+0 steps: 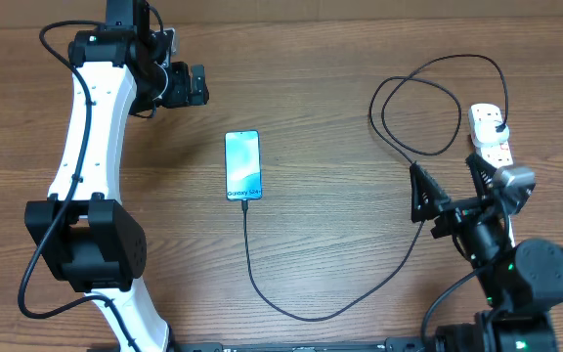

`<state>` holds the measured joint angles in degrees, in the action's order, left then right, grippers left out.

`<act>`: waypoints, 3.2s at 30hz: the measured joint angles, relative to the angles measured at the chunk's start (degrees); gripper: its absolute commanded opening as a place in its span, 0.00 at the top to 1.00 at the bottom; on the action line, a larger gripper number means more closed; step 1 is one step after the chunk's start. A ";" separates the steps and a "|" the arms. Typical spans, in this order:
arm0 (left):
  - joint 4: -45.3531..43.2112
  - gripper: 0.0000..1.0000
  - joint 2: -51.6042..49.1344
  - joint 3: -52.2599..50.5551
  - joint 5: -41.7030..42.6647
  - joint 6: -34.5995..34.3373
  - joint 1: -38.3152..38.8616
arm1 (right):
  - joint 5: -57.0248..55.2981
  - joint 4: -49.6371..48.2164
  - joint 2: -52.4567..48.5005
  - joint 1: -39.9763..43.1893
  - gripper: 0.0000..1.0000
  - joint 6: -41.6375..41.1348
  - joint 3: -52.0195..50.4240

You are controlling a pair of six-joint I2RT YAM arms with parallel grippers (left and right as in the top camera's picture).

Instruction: Plug charger to phone and switch on socket

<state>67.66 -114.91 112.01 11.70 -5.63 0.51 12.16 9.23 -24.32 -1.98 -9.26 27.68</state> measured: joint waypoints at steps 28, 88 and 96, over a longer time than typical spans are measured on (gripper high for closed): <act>0.00 0.00 0.00 0.00 0.00 0.00 0.00 | -10.14 -11.23 21.05 0.00 0.00 -0.11 -26.62; 0.02 0.00 0.00 0.00 0.00 0.00 0.00 | -11.15 -4.07 23.47 0.02 0.00 0.07 -26.62; 0.00 0.00 0.04 0.00 0.00 0.00 0.02 | -11.13 -4.11 23.47 0.00 0.00 0.07 -26.62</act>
<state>67.66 -114.87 112.01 11.70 -5.63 0.54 1.04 5.13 -0.84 -1.98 -9.19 1.06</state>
